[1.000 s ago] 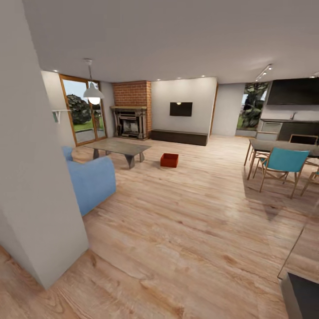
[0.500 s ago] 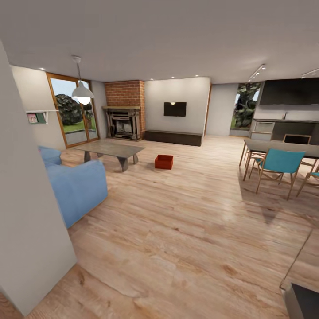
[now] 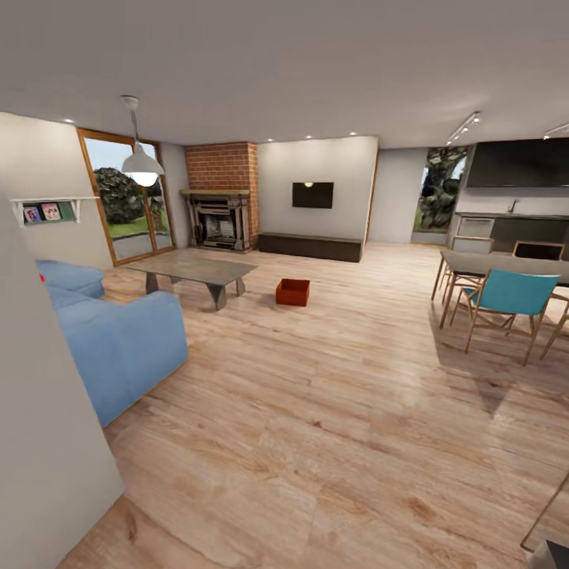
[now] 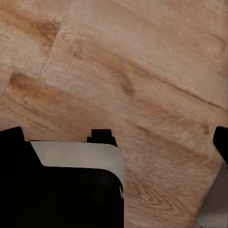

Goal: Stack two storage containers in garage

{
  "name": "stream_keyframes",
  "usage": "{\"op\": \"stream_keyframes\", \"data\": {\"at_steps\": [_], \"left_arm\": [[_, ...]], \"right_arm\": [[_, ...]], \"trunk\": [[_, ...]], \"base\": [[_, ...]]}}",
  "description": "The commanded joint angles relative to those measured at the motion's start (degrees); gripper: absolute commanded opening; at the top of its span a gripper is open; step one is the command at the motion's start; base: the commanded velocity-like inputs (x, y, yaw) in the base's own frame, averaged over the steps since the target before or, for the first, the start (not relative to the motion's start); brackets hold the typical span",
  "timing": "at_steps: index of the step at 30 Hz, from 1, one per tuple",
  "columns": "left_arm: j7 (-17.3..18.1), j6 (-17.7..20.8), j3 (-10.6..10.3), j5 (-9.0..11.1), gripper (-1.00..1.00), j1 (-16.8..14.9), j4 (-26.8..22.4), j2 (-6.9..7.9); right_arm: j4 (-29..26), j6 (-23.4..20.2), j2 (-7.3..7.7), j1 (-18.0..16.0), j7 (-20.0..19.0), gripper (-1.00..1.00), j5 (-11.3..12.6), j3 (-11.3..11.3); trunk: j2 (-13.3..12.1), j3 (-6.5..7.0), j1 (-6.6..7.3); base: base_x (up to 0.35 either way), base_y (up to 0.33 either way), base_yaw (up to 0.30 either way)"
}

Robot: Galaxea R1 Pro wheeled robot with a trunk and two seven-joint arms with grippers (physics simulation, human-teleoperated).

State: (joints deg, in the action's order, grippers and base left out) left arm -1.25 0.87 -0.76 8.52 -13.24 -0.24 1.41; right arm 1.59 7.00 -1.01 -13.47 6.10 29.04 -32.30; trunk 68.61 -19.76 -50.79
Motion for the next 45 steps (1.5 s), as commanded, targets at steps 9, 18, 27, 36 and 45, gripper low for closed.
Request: {"op": "stream_keyframes", "data": {"at_steps": [9, 18, 27, 36, 45], "left_arm": [[-0.07, 0.09, -0.12, 0.53, 1.00, -0.03, -0.03, 0.00], [-0.07, 0.09, -0.12, 0.53, 1.00, -0.03, -0.03, 0.00], [-0.07, 0.09, -0.12, 0.53, 1.00, -0.03, -0.03, 0.00], [-0.07, 0.09, -0.12, 0.53, 1.00, -0.03, -0.03, 0.00], [-0.07, 0.09, -0.12, 0.53, 1.00, -0.03, -0.03, 0.00]], "right_arm": [[0.17, 0.29, -0.05, -0.07, 0.05, 1.00, 0.49, -0.48], [0.17, 0.29, -0.05, -0.07, 0.05, 1.00, 0.49, -0.48], [0.17, 0.29, -0.05, -0.07, 0.05, 1.00, 0.48, -0.48], [0.17, 0.29, -0.05, -0.07, 0.05, 1.00, 0.41, -0.48], [0.17, 0.29, -0.05, -0.07, 0.05, 1.00, 0.40, -0.48]], "trunk": [[0.03, -0.06, -0.03], [0.03, -0.06, -0.03], [0.03, -0.06, -0.03], [0.03, -0.06, -0.03], [0.03, -0.06, -0.03]], "base": [[0.322, 0.000, 0.000], [0.322, 0.000, 0.000], [0.322, 0.000, 0.000], [0.322, 0.000, 0.000], [0.322, 0.000, 0.000]]}}
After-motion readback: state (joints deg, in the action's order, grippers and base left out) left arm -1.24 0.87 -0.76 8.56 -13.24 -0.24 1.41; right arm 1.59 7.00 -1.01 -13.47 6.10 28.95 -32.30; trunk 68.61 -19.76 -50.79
